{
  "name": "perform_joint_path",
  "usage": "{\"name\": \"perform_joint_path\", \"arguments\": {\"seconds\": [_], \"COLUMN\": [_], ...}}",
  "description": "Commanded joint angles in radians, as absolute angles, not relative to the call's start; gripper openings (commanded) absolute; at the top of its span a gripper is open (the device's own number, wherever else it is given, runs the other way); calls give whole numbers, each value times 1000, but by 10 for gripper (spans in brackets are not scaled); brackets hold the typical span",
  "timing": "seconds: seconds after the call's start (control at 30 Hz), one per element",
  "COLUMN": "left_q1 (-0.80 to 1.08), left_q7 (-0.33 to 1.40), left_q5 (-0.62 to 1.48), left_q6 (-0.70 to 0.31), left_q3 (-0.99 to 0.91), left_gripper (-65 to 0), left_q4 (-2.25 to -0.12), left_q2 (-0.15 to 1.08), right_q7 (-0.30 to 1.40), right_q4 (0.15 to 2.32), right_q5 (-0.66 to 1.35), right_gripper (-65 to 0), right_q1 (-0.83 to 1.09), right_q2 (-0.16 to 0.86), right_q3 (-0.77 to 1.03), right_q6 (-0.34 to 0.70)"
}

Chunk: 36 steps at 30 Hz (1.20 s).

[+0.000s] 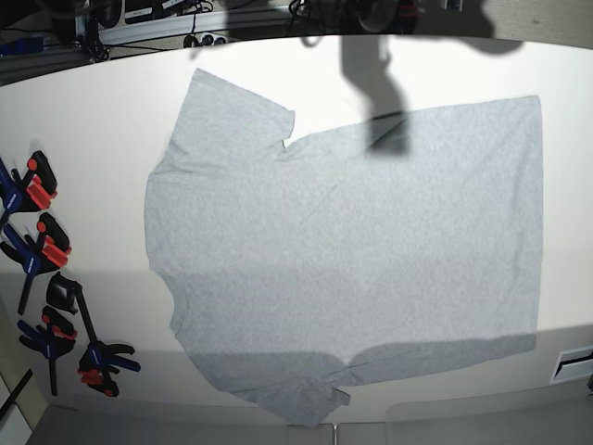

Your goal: Fold the T-shirt properly

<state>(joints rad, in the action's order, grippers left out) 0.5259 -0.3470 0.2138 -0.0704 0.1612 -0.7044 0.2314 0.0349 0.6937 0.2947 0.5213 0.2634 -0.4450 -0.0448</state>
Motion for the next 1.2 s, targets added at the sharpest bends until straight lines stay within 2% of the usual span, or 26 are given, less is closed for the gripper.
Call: {"name": "perform_joint_path", "arguments": {"seconds": [0.0,0.13,0.37,0.7,1.0,1.07,1.17], "left_q1": [553,586,653,861,1058,1086,1116], "left_q7": [-368,-368,-368,-367,-250,-208,-128], "left_q5": [218,219,219,219,219,219,218], "left_q6": [-51,-26,-15,-15,-13,36,170], "left_q3": [148,66,-103,-109,-111,-111,-111], "left_gripper": [-305,-305,-305,-305,-305,-305,-305], "left_q4": [-721,-754,-810,-1063,-1382,-1444,-1537], "left_q2": [242,242,253,320,335,335,333], "right_q7": [31,41,50,63,261,278,306], "right_q4": [717,793,935,1173,1449,1511,1598], "right_q5": [299,297,292,292,292,292,292], "right_gripper": [-353,-353,-353,-353,-353,-353,-353], "right_q1": [552,625,772,959,1106,1135,1174], "right_q2": [273,280,286,362,431,437,438], "right_q3": [-428,-334,-196,-182,-181,-179,-156], "right_q6": [-42,-39,31,45,44,44,44]}}
